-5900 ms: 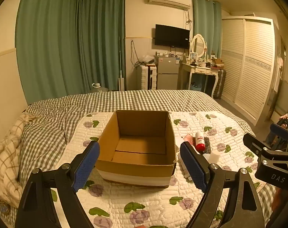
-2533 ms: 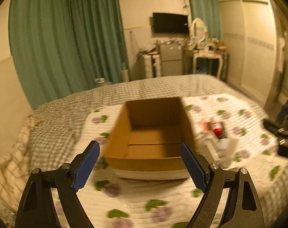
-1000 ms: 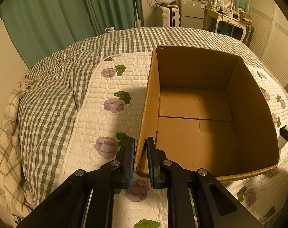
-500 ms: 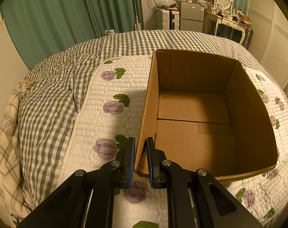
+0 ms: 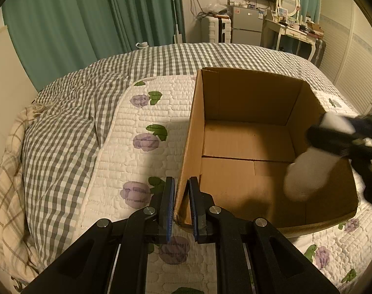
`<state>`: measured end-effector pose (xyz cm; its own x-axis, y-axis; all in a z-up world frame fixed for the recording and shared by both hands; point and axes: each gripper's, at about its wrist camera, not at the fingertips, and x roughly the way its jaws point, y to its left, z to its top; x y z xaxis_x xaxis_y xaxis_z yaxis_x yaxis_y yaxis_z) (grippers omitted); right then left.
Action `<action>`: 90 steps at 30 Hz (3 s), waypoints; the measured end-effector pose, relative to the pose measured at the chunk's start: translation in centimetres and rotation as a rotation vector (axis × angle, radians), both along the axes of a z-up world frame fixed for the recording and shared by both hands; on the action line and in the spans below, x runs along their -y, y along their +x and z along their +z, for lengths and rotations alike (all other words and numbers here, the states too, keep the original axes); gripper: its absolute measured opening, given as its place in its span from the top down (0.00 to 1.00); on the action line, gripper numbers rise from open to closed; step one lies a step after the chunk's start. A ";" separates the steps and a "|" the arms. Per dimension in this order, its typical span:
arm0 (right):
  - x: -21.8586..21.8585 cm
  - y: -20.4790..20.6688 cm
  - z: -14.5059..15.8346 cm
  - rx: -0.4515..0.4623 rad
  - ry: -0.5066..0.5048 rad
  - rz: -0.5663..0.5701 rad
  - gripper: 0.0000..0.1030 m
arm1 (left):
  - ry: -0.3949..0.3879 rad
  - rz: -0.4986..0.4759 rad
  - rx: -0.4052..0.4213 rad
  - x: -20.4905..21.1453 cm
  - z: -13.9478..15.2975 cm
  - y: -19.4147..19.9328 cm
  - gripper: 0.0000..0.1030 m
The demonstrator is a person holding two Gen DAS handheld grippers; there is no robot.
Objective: Organize rigid objects
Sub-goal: 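Carry the white bottle over the box and release it with the right gripper, then grasp the white handheld device with stand using the right gripper, then carry the white device into the box and open the right gripper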
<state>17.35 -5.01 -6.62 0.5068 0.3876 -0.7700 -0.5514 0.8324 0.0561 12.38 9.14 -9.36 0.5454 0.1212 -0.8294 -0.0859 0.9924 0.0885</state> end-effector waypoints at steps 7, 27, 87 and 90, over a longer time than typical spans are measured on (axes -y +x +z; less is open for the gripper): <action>0.0 1.8 -2.4 -0.029 -0.047 -0.034 0.69 | -0.001 0.000 0.004 0.0 0.0 0.0 0.89; 10.7 -1.6 2.9 0.211 -0.043 -0.255 0.24 | 0.024 0.013 0.005 0.3 -0.2 0.2 0.89; 12.5 -2.3 -0.1 0.102 -0.017 -0.206 0.74 | 0.035 0.025 -0.003 0.2 -0.3 -0.7 0.89; 11.2 -2.2 3.3 0.161 0.003 -0.180 0.74 | 0.033 0.026 -0.003 0.2 -0.4 -0.7 0.89</action>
<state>15.16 -16.20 -3.34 0.6841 0.2819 -0.6727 -0.3958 0.9182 -0.0178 11.73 8.90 -9.77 0.5388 0.1630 -0.8265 -0.1117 0.9863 0.1217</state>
